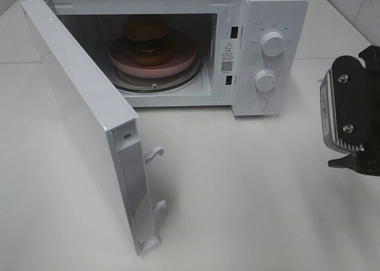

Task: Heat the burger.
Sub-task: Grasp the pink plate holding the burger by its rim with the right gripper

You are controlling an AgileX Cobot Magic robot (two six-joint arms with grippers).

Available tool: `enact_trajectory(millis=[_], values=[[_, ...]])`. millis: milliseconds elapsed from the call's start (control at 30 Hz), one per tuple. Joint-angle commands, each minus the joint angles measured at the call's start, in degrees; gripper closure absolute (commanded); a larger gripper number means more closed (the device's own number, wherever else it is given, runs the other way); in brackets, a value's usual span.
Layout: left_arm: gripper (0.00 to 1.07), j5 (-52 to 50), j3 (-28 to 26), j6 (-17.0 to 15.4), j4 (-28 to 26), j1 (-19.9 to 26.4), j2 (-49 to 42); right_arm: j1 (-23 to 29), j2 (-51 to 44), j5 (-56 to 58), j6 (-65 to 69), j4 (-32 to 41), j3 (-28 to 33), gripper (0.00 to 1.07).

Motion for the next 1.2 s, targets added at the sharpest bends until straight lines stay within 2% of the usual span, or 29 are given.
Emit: enact_trajectory(millis=[33, 433, 667, 733, 833, 1000, 1200], values=[[0.07, -0.5, 0.1, 0.0, -0.2, 0.1, -0.7, -0.2, -0.5, -1.0, 3.4, -4.0, -0.1, 0.08], [0.07, -0.5, 0.1, 0.0, -0.2, 0.1, -0.7, -0.2, -0.5, -3.7, 1.7, -8.4, -0.1, 0.11], [0.07, -0.5, 0.1, 0.0, -0.2, 0.1, -0.7, 5.7, 2.4, -4.4, 3.0, -14.0, -0.1, 0.13], [0.07, -0.5, 0.1, 0.0, -0.2, 0.1, -0.7, 8.3, 4.9, -4.4, 4.5, -16.0, -1.3, 0.13], [0.07, -0.5, 0.1, 0.0, -0.2, 0.1, -0.7, 9.6, 6.6, -4.4, 5.5, -16.8, -2.9, 0.13], [0.07, -0.5, 0.1, 0.0, -0.2, 0.1, -0.7, 13.3, 13.2, -5.7, 5.6, -16.9, -9.8, 0.14], [0.07, -0.5, 0.1, 0.0, -0.2, 0.1, -0.7, 15.2, 17.3, -6.9, 5.6, -17.2, -13.2, 0.14]])
